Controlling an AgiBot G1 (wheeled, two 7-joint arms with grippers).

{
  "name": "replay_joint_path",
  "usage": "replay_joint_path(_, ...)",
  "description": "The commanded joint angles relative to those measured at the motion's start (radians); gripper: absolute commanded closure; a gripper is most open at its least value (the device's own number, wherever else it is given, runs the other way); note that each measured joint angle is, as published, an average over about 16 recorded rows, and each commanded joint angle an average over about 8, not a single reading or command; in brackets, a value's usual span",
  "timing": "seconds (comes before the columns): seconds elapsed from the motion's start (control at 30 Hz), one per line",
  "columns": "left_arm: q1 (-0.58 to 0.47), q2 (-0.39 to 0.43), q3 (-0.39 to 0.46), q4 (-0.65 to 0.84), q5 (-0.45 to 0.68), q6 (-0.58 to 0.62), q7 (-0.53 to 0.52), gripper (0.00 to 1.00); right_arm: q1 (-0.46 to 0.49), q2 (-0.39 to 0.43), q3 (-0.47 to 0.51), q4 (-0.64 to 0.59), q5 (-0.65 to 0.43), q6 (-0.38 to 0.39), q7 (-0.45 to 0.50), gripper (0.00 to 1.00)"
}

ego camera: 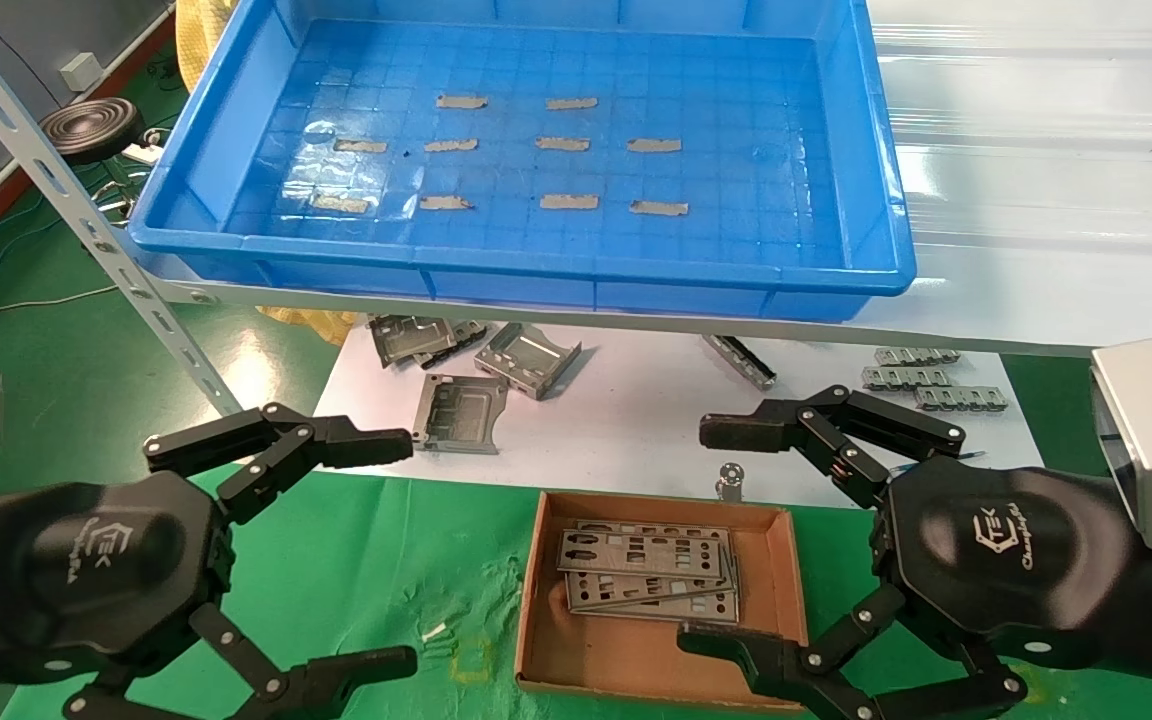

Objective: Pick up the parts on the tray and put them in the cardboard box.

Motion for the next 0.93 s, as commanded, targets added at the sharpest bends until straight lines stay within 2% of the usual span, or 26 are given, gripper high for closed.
replay_joint_path(0.03, 0.000, 0.000, 0.000, 0.000, 0.000, 0.000, 0.000, 0.00, 0.000, 0.000, 0.000, 0.000, 0.000, 0.000, 0.000, 0.00)
replay_joint_path(0.93, 0.000, 0.000, 0.000, 0.000, 0.000, 0.000, 0.000, 0.00, 0.000, 0.000, 0.000, 0.000, 0.000, 0.000, 0.000, 0.00)
